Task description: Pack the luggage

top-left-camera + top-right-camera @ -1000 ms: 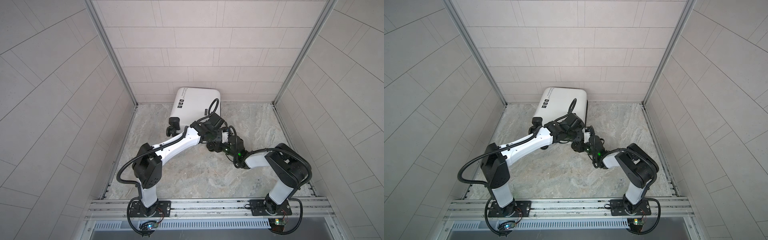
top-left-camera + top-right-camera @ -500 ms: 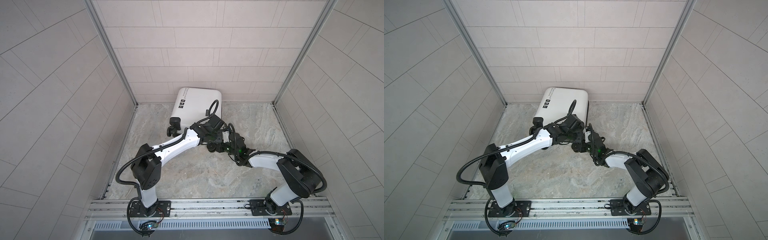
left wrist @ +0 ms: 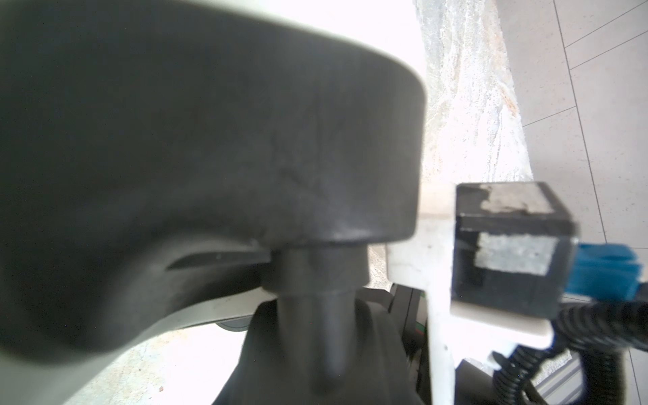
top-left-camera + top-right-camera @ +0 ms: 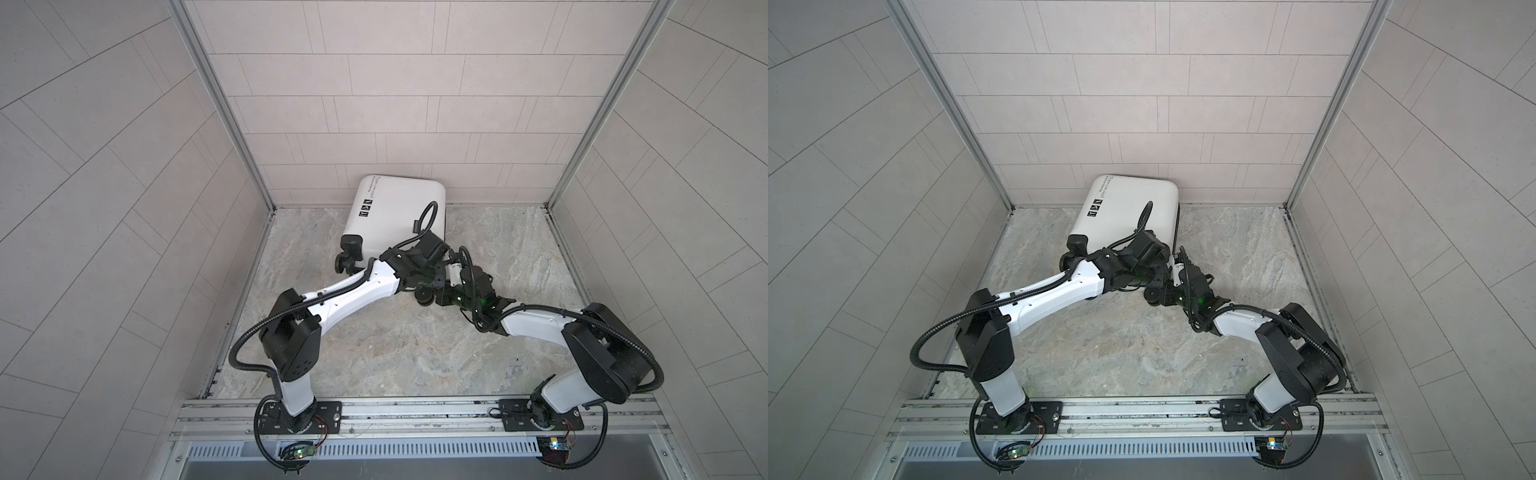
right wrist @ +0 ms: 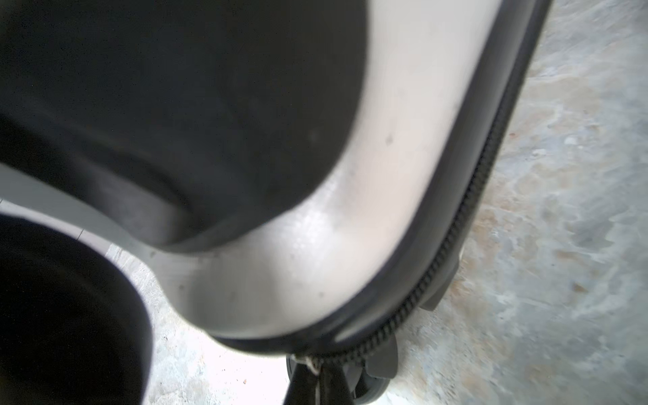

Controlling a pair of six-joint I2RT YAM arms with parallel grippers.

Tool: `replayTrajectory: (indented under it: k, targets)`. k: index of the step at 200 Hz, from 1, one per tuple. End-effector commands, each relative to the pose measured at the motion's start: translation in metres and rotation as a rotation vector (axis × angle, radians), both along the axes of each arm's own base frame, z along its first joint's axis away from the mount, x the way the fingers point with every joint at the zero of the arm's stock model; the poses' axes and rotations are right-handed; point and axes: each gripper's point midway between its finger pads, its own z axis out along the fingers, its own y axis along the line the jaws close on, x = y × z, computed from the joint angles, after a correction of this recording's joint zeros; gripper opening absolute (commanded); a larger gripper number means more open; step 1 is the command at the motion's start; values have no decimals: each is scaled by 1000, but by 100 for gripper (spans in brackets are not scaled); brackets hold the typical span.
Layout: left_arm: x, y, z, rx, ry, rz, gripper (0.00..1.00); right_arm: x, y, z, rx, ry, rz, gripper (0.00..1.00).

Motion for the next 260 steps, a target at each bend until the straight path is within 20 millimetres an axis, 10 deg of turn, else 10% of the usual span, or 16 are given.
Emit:
replayTrajectory:
  k: [1, 260]
  targets:
    - [-3, 12, 65, -67, -145, -7, 0, 6, -66, -35, -132, 100, -218, 0]
    - [-15, 25, 64, -46, -144, -10, 0, 11, -94, -26, -257, 156, -86, 0]
